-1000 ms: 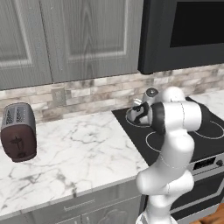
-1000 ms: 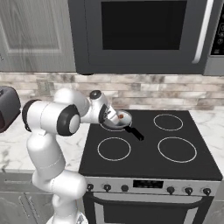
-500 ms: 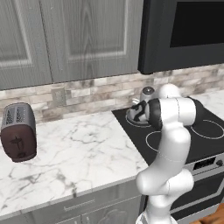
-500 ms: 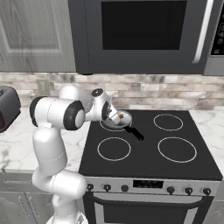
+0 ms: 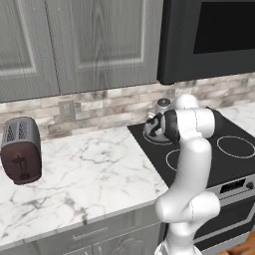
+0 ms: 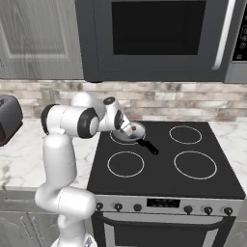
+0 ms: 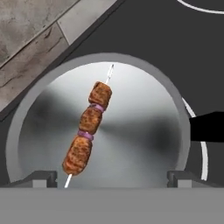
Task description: Place the cold items (orange and lemon wedge) from the fridge in one tupperware on the dining counter. Place the warm items (kebab skewer and hot dog) in the stove area in another tupperware.
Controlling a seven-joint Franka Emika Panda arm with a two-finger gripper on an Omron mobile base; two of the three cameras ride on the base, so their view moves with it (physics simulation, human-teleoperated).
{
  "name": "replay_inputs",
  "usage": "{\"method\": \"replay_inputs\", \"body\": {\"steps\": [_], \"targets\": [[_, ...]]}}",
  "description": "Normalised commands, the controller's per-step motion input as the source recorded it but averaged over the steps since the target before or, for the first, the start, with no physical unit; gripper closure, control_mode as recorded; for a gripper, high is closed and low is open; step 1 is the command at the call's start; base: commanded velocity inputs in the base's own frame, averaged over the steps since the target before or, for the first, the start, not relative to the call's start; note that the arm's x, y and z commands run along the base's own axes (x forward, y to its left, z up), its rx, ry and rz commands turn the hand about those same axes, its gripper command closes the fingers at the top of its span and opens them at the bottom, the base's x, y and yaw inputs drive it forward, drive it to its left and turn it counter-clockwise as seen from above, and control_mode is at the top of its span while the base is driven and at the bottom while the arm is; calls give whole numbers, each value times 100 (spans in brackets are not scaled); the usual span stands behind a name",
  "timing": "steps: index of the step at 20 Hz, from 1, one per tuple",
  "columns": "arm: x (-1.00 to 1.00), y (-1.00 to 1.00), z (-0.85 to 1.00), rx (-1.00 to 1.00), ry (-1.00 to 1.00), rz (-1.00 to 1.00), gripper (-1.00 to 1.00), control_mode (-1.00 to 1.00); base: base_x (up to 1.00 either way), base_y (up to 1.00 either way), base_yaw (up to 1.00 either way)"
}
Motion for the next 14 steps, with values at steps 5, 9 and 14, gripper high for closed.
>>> {"method": "replay_inputs", "body": {"steps": [5,9,14], "targets": [[30,0,-26,0,3,-3,-100,-100,0,0,0],[21,0,-25,0,0,0,-100,-100,0,0,0],[22,0,-24,0,0,0,-100,-100,0,0,0]]}}
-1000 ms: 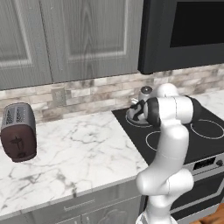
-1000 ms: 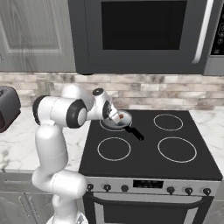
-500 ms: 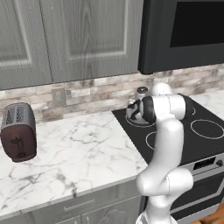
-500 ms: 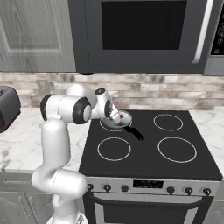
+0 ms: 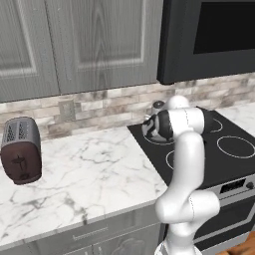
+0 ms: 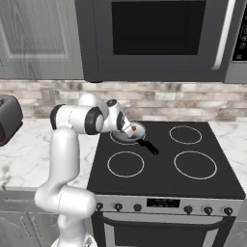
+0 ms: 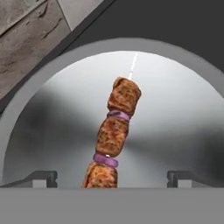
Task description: Place the cold items (orange and lemon wedge) from the fridge in one tupperware on the dining counter. Place the warm items (kebab skewer and hot dog) in the stove area in another tupperware.
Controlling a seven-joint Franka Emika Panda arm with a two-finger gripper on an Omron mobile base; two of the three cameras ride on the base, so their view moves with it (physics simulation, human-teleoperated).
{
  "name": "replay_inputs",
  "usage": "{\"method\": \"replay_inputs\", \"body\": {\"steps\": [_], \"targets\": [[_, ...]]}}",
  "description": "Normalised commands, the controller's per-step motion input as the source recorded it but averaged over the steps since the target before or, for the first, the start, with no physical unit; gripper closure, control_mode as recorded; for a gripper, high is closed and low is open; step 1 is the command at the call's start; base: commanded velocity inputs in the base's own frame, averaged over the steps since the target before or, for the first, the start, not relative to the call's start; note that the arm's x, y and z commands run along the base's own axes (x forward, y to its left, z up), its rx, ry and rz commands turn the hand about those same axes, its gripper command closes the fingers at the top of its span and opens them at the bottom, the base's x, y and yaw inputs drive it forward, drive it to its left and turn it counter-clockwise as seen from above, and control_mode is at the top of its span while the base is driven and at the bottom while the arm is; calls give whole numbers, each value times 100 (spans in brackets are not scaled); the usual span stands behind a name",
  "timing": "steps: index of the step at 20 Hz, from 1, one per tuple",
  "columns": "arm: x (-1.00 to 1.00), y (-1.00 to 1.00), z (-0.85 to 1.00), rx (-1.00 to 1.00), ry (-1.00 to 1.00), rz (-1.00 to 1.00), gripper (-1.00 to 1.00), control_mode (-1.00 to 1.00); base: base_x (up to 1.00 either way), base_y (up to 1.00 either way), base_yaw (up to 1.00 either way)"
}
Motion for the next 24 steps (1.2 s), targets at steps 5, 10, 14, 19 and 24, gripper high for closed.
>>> {"method": "replay_inputs", "body": {"steps": [5,10,14,19,24], "targets": [[24,0,-21,0,0,0,-100,-100,0,0,0],[14,-2,-20,0,0,0,100,-100,0,0,0],[5,-1,-21,0,0,0,100,-100,0,0,0],[-9,-3,-12,1,-4,0,100,-100,0,0,0],[-52,-3,1,4,-21,0,100,-100,0,0,0]]}}
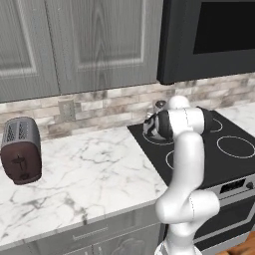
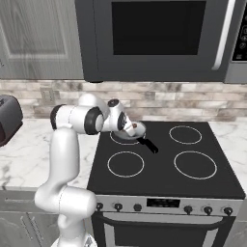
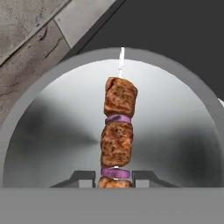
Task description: Place the cold items (orange and lemon wedge) from the fridge in one tupperware on the dining counter. Place the warm items (kebab skewer and hot dog) in the stove area in another tupperware.
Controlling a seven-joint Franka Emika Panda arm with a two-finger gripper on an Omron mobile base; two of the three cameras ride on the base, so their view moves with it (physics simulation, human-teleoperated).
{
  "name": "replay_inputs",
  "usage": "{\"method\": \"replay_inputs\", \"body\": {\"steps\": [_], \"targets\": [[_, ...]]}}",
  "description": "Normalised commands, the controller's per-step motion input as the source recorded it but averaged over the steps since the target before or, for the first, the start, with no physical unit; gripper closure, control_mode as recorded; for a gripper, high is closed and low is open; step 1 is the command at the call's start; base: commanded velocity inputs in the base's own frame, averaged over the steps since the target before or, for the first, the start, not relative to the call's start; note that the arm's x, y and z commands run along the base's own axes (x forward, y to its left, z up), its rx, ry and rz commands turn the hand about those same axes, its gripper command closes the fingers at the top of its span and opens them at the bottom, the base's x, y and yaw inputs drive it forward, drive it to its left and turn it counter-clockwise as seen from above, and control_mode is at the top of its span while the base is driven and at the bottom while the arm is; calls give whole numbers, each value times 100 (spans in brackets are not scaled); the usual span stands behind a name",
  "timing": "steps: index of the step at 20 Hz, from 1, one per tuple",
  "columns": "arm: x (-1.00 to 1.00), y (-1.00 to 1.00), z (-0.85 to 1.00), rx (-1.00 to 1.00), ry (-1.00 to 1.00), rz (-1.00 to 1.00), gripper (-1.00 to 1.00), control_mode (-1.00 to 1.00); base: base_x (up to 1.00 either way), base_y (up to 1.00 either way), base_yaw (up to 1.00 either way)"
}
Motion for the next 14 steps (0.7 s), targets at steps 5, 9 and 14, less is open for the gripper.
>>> {"method": "replay_inputs", "body": {"steps": [5,9,14], "targets": [[-63,0,18,0,-25,-2,100,-100,0,0,0],[-53,0,53,0,-23,-5,100,-100,0,0,0],[-42,0,76,0,-17,-6,100,-100,0,0,0]]}}
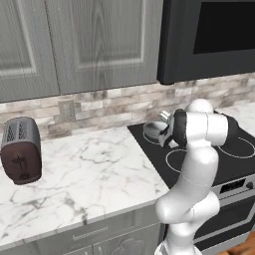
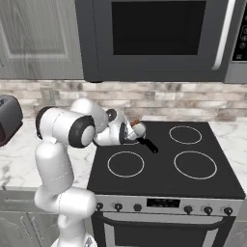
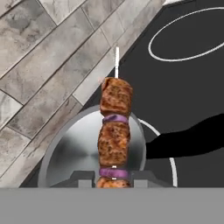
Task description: Place the cold items (orange and lemon wedge) from the fridge in one tupperware on the dining counter. Place the warm items (kebab skewer and hot dog) in the stove area in another tupperware.
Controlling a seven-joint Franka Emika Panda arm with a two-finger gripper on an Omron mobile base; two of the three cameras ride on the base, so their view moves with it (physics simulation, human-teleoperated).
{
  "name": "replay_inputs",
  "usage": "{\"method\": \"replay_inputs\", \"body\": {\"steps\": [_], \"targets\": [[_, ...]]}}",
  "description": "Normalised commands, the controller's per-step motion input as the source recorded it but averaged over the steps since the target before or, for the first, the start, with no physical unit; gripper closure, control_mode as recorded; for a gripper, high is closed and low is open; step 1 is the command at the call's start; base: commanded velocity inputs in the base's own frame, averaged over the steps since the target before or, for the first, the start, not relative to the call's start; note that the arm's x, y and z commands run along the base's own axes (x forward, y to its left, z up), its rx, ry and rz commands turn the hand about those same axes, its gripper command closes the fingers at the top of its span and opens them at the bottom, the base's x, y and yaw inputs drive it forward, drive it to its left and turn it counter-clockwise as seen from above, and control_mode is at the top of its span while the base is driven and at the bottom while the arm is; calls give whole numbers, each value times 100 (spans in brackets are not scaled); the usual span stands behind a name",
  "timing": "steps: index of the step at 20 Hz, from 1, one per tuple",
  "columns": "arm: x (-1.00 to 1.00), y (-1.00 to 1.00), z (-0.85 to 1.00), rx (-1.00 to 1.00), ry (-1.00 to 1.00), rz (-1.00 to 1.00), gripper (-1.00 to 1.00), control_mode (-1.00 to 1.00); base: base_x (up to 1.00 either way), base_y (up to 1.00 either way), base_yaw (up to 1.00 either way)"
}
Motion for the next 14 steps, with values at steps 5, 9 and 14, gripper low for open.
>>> {"method": "replay_inputs", "body": {"steps": [5,9,14], "targets": [[-50,0,66,0,-20,-3,100,-100,0,0,0],[-63,0,59,0,-16,-4,100,-100,0,0,0],[-80,-12,50,6,-7,-9,100,-100,0,0,0]]}}
